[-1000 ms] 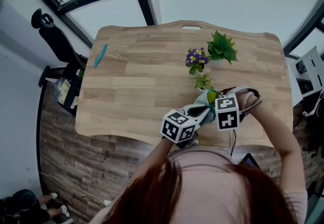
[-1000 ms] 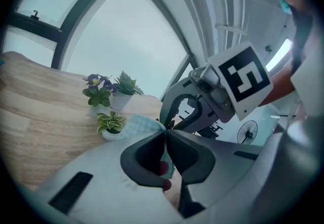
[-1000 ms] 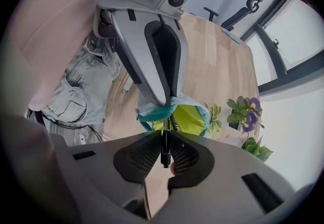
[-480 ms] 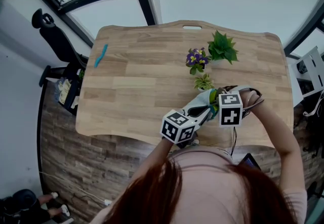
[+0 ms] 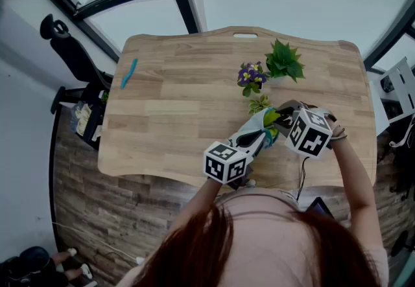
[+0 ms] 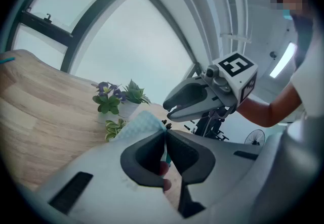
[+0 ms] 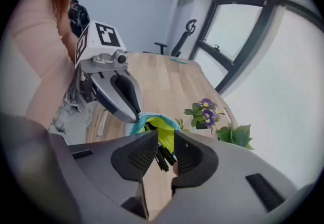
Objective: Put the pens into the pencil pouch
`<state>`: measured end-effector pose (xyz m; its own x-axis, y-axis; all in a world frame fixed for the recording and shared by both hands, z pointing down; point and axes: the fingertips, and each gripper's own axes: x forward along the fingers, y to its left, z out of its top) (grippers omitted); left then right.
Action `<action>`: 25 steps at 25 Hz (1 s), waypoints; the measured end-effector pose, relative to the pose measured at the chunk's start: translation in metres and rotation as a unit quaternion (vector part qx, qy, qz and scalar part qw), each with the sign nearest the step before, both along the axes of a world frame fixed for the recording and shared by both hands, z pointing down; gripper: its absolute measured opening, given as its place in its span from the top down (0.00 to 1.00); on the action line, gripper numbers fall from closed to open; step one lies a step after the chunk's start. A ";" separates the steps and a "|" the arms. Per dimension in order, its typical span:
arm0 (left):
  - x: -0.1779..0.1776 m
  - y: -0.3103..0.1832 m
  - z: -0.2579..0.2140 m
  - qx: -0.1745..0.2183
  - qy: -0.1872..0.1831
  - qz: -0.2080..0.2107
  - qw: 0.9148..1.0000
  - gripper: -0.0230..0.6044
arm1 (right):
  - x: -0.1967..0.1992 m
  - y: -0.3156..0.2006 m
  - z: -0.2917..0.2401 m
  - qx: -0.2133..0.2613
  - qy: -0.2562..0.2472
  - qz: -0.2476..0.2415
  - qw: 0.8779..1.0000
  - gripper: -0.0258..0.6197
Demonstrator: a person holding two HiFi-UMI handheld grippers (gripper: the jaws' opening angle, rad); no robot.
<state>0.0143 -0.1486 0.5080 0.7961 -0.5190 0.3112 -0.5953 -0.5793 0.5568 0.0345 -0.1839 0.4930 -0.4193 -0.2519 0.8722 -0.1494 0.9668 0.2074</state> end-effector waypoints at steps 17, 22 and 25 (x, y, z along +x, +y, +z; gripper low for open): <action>-0.028 -0.027 0.007 -0.004 0.019 -0.107 0.994 0.94 | 0.033 -0.013 -0.020 0.024 -0.208 0.264 0.942 0.91; -0.036 -0.030 0.010 -0.013 0.031 -0.123 0.992 0.94 | 0.036 -0.012 -0.022 0.034 -0.236 0.300 0.924 0.92; -0.037 -0.029 0.010 -0.013 0.028 -0.123 0.992 0.94 | 0.041 -0.011 -0.022 0.046 -0.260 0.333 0.905 0.94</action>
<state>-0.0231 -0.1776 0.5185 0.6621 -0.6926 0.2861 -0.6853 -0.4052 0.6051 0.0752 -0.1946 0.4706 -0.4953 -0.6606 0.5641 -0.7932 0.6088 0.0164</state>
